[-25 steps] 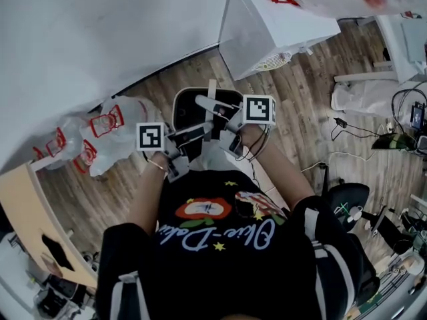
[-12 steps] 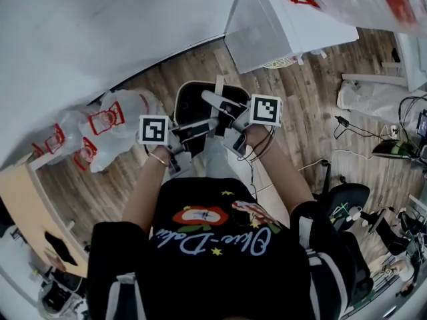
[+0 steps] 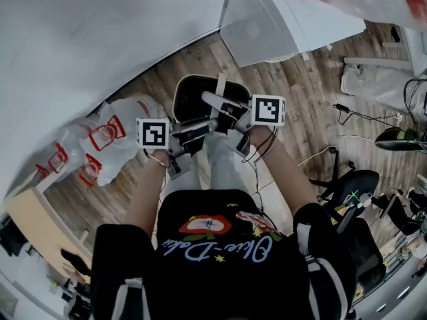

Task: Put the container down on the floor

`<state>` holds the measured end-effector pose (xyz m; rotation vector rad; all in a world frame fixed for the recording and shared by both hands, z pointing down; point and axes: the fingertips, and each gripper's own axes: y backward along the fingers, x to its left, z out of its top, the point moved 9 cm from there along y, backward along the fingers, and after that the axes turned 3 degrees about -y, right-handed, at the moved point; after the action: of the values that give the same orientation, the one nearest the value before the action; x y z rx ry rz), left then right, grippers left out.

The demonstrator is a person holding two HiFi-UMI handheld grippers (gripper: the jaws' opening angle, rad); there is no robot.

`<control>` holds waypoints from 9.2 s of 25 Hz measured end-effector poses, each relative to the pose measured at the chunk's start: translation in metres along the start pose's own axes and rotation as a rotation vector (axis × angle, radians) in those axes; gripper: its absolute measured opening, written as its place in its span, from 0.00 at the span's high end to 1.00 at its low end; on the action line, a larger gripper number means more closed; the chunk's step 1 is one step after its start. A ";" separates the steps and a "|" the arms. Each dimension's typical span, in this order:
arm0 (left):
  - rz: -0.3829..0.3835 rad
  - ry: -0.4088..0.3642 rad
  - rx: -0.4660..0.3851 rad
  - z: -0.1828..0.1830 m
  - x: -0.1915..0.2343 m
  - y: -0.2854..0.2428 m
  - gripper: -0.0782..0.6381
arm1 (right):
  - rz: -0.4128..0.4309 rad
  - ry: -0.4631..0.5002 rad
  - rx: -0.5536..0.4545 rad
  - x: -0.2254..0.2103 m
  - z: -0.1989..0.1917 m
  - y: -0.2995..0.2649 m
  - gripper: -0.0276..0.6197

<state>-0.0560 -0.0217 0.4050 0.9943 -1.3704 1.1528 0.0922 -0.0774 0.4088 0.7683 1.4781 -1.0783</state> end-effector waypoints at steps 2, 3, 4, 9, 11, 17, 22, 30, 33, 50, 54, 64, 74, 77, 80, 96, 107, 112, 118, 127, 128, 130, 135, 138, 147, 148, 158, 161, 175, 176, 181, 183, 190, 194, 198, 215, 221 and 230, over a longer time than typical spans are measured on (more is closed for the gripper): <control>-0.003 -0.020 0.023 0.007 0.008 -0.002 0.81 | -0.017 0.001 0.002 -0.008 0.004 -0.001 0.88; -0.006 -0.026 0.032 0.010 0.012 -0.003 0.81 | -0.023 0.001 0.002 -0.013 0.006 -0.002 0.88; -0.003 -0.030 0.039 0.013 0.017 -0.004 0.81 | -0.027 0.005 0.003 -0.016 0.009 -0.004 0.88; 0.006 -0.011 0.046 0.022 0.043 -0.004 0.81 | -0.030 0.022 0.021 -0.034 0.018 -0.020 0.88; -0.007 -0.003 0.052 0.023 0.055 -0.005 0.81 | -0.045 0.015 0.031 -0.043 0.018 -0.022 0.88; -0.023 0.017 0.074 0.036 0.090 -0.011 0.81 | -0.079 0.040 0.038 -0.069 0.030 -0.035 0.89; -0.007 0.010 0.095 0.047 0.120 -0.016 0.81 | -0.106 0.031 0.045 -0.095 0.038 -0.045 0.89; -0.007 0.073 0.071 0.062 0.158 -0.023 0.80 | -0.117 0.051 0.046 -0.130 0.055 -0.063 0.89; -0.005 0.062 0.079 0.068 0.171 -0.025 0.79 | -0.129 0.032 0.046 -0.143 0.058 -0.069 0.89; 0.003 0.120 0.103 0.076 0.235 -0.035 0.79 | -0.225 -0.010 0.062 -0.203 0.063 -0.085 0.89; 0.001 0.132 0.093 0.075 0.246 -0.038 0.79 | -0.234 -0.005 0.071 -0.214 0.063 -0.087 0.89; 0.019 0.156 0.073 0.076 0.274 -0.041 0.79 | -0.261 -0.020 0.090 -0.244 0.064 -0.100 0.89; 0.065 0.103 0.075 0.081 0.307 -0.038 0.78 | -0.269 0.038 0.085 -0.271 0.065 -0.113 0.89; 0.057 0.093 0.058 0.083 0.318 -0.038 0.78 | -0.277 0.040 0.084 -0.282 0.065 -0.119 0.89; 0.080 0.086 0.040 0.083 0.323 -0.041 0.78 | -0.295 0.044 0.084 -0.289 0.068 -0.120 0.89; 0.063 0.118 0.003 0.080 0.358 -0.042 0.77 | -0.285 0.112 0.144 -0.317 0.067 -0.134 0.89; 0.092 0.122 0.005 0.078 0.378 -0.039 0.77 | -0.304 0.152 0.202 -0.337 0.061 -0.147 0.89; 0.088 0.128 0.017 0.075 0.382 -0.044 0.77 | -0.317 0.152 0.211 -0.342 0.061 -0.144 0.89; 0.123 0.118 0.034 0.075 0.388 -0.046 0.77 | -0.334 0.140 0.205 -0.351 0.061 -0.144 0.89; 0.145 0.101 0.052 0.074 0.394 -0.053 0.77 | -0.352 0.138 0.191 -0.361 0.061 -0.139 0.89; 0.146 0.104 0.052 0.074 0.395 -0.054 0.77 | -0.353 0.135 0.188 -0.363 0.061 -0.139 0.89; 0.151 0.099 0.053 0.074 0.396 -0.055 0.77 | -0.359 0.127 0.180 -0.365 0.062 -0.137 0.89; 0.164 0.088 0.068 0.073 0.399 -0.060 0.77 | -0.367 0.108 0.161 -0.371 0.062 -0.132 0.89; 0.161 0.090 0.075 0.071 0.400 -0.063 0.77 | -0.363 0.107 0.159 -0.373 0.061 -0.129 0.89; 0.164 0.091 0.072 0.070 0.400 -0.064 0.77 | -0.375 0.097 0.154 -0.376 0.058 -0.127 0.82; 0.162 0.094 0.070 0.071 0.400 -0.064 0.77 | -0.375 0.092 0.151 -0.376 0.058 -0.126 0.79; 0.203 0.065 0.043 0.073 0.398 -0.050 0.77 | -0.363 0.063 0.092 -0.369 0.059 -0.126 0.76; 0.218 0.065 0.013 0.073 0.400 -0.038 0.77 | -0.374 0.103 0.105 -0.364 0.057 -0.131 0.76; 0.415 -0.075 -0.101 0.083 0.406 0.009 0.76 | -0.413 0.146 0.083 -0.357 0.053 -0.128 0.76; 0.438 -0.083 -0.111 0.083 0.407 0.013 0.76 | -0.418 0.151 0.089 -0.357 0.051 -0.128 0.76; 0.523 -0.114 -0.147 0.081 0.408 0.023 0.76 | -0.430 0.157 0.082 -0.355 0.045 -0.124 0.78; 0.527 -0.127 -0.142 0.081 0.407 0.024 0.76 | -0.436 0.162 0.065 -0.353 0.045 -0.122 0.80; 0.597 -0.174 -0.134 0.076 0.404 0.036 0.82 | -0.457 0.186 0.023 -0.346 0.046 -0.116 0.93; 0.588 -0.160 -0.170 0.075 0.400 0.040 0.85 | -0.479 0.189 0.008 -0.344 0.044 -0.112 0.95; 0.576 -0.181 -0.170 0.078 0.395 0.039 0.86 | -0.487 0.204 0.005 -0.341 0.040 -0.109 0.96; 0.422 -0.311 -0.249 0.094 0.317 0.012 0.88 | -0.478 0.276 -0.102 -0.278 0.039 -0.083 0.96; 0.400 -0.373 -0.281 0.094 0.279 0.013 0.88 | -0.423 0.366 -0.144 -0.238 0.038 -0.066 0.96; 0.409 -0.525 -0.288 0.094 0.208 0.022 0.88 | -0.404 0.459 -0.215 -0.172 0.034 -0.044 0.96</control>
<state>-0.1201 -0.1042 0.6094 0.8581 -2.1719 0.9719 0.0986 -0.1087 0.5864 0.5992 2.1714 -1.0527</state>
